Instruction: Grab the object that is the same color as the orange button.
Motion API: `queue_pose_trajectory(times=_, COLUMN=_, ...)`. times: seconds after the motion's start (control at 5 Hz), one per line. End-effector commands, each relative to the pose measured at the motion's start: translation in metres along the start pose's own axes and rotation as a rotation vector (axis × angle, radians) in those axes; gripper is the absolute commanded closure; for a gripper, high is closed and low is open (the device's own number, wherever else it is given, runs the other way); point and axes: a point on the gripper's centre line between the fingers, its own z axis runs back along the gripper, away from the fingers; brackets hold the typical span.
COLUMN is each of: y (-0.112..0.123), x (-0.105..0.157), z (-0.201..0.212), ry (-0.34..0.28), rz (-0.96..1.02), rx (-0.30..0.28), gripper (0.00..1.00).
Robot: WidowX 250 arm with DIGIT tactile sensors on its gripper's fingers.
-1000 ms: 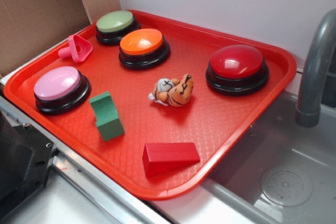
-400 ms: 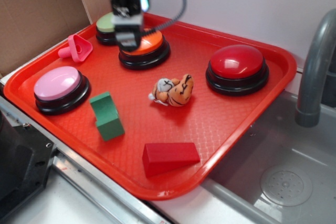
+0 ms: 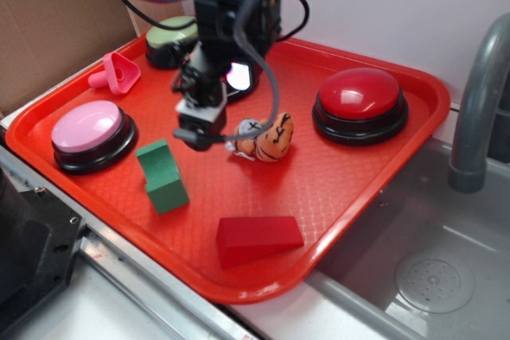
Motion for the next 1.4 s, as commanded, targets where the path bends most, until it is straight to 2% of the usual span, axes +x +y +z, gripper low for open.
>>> queue_pose_trajectory(times=0.0, y=0.011, x=0.006, z=-0.022, ry=-0.013, rz=0.099, rx=0.021, gripper=0.0)
queue_pose_trajectory(times=0.2, y=0.002, x=0.013, z=-0.049, ry=-0.001, rz=0.011, rx=-0.135, gripper=0.0)
queue_pose_trajectory(times=0.4, y=-0.002, x=0.019, z=-0.071, ry=-0.035, rz=-0.029, rx=-0.201, gripper=1.0)
queue_pose_trajectory(times=0.8, y=-0.006, x=0.019, z=-0.074, ry=-0.114, rz=0.013, rx=-0.182, gripper=1.0)
queue_pose_trajectory(times=1.0, y=-0.009, x=-0.003, z=-0.05, ry=-0.089, rz=0.216, rx=-0.119, gripper=1.0)
queue_pose_trajectory(times=1.2, y=-0.02, x=-0.04, z=-0.008, ry=-0.011, rz=0.487, rx=0.027, gripper=1.0)
